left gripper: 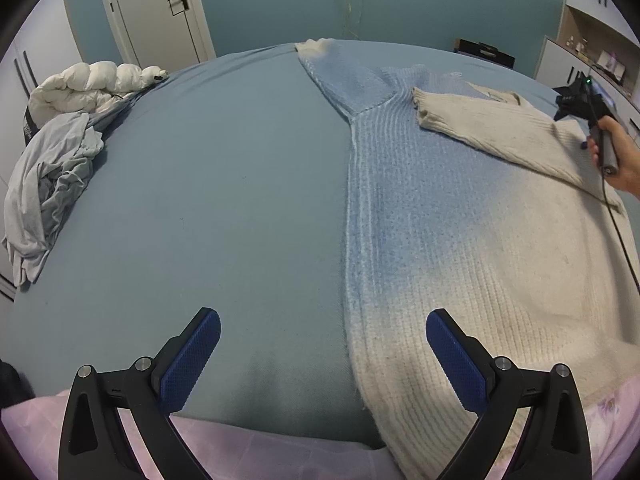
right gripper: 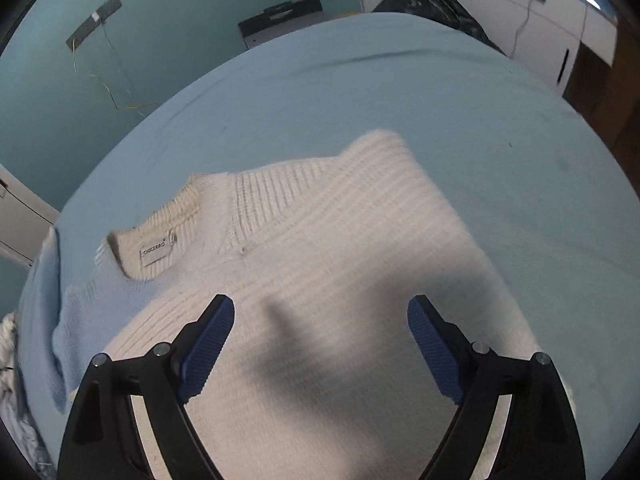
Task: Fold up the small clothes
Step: 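Release the folded white side and withdraw the right tool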
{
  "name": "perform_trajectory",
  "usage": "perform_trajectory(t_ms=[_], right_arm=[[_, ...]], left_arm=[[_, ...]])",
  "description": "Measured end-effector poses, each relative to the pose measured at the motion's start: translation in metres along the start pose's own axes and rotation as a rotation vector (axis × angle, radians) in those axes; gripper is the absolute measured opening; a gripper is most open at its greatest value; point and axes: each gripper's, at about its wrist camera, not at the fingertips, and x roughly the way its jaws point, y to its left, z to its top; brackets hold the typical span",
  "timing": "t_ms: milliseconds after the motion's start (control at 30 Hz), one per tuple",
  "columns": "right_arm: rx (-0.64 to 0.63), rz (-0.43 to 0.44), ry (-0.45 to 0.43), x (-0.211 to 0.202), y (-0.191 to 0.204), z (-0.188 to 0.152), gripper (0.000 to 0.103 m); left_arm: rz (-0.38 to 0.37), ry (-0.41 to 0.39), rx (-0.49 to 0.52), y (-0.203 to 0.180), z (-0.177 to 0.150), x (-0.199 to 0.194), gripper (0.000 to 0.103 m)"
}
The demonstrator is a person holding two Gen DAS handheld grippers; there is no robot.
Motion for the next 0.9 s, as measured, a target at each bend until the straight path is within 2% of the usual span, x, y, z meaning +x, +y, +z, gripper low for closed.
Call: perform_trajectory(t_ms=[33,100,200,267,333,400,500,600,700,767,800,900], right_arm=[[-0.005,-0.018,0.034,0.013,0.001,0.003,0.086],[-0.024,-0.107,0.121,0.042,0.003,-0.001,0.087],[-0.115,-0.157,0.092,0.041,0.011,-0.004,0.089],[-0.113,-0.137,0.061,0.023,0.012,-0.005,0.088],[-0.098,-0.012,-0.06,-0.019,0.009,-0.014,0.089],[-0.124,0.047,-0.063,-0.033,0.006,-0.031,0.089],[-0.193,0.01,-0.052,-0.03,0.008,-0.068,0.089],[-0.256,-0.057,0.102,0.014,0.018,-0.085,0.09],[-0.267,-0.095,0.015,-0.022,0.024,-0.088,0.09],[-0.25,-0.021,-0.026,-0.056,0.025,-0.096,0.09],[-0.227,0.061,-0.038,-0.08,0.021,-0.104,0.091],[-0.161,0.211,-0.015,-0.128,0.016,-0.133,0.091]], left_arm=[[0.001,0.003,-0.001,0.0,0.0,0.001,0.103],[0.01,0.01,0.003,0.0,0.0,0.005,0.103],[0.018,0.019,0.006,0.001,0.0,0.009,0.103],[0.012,0.012,0.003,0.001,0.001,0.007,0.103],[0.006,0.004,-0.002,0.0,0.001,0.003,0.103],[-0.002,-0.008,0.002,-0.002,0.0,-0.001,0.103],[0.029,-0.035,0.028,-0.007,-0.002,-0.011,0.103],[0.035,-0.061,0.043,-0.006,-0.005,-0.022,0.103],[0.037,-0.069,0.043,-0.002,-0.005,-0.026,0.103],[0.024,-0.078,0.039,-0.002,-0.002,-0.029,0.103],[0.016,-0.085,0.036,-0.002,-0.001,-0.03,0.103],[-0.007,-0.098,0.034,-0.002,0.001,-0.038,0.103]])
